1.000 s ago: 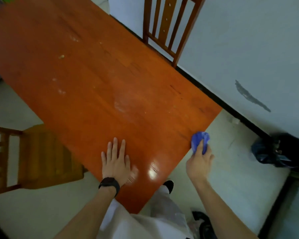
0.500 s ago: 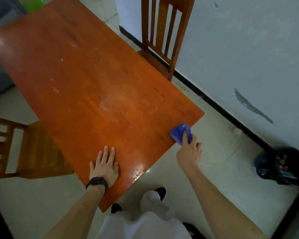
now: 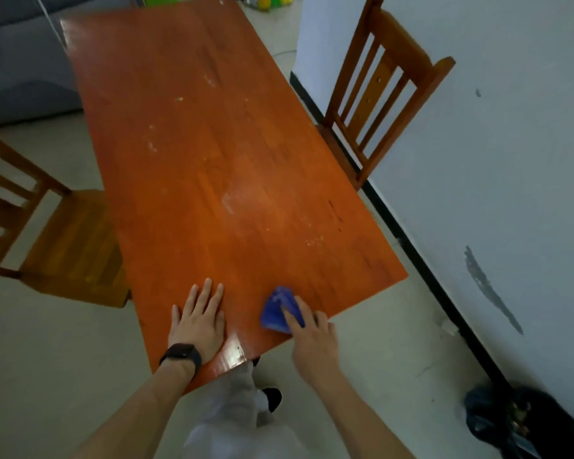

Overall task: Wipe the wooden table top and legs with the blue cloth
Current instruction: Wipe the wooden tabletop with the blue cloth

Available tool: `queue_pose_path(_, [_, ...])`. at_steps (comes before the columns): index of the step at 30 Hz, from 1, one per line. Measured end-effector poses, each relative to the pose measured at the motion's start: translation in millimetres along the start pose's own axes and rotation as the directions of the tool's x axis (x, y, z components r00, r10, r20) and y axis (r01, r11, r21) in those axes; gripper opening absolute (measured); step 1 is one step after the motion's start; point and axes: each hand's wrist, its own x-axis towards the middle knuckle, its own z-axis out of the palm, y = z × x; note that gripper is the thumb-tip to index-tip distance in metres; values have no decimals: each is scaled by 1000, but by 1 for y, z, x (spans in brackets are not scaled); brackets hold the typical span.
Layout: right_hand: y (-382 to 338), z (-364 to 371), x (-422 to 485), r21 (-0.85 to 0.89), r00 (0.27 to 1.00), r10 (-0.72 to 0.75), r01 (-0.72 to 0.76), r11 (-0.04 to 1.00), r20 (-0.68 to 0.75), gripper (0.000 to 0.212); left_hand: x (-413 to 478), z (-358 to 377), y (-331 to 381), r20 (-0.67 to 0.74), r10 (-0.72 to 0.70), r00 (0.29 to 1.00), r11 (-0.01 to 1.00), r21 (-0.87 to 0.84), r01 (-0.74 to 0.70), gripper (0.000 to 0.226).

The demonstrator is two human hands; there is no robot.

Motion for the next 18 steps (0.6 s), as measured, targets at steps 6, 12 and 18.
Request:
queue_pose_path(6, [108,-51,7,199,808,590,-575,793,-16,78,10,5,-1,-124,-9,992,999,35,14,55])
queue_pose_path(12, [19,-42,41,206,969,168,-130,970,-181,71,30,11,10,-216,-117,969,990,-100,97,61])
queue_pose_path(18, [-31,-13,72,-67,935,-331,341,937,128,70,35,36,17,-231,-267,936,959,-161,233,59])
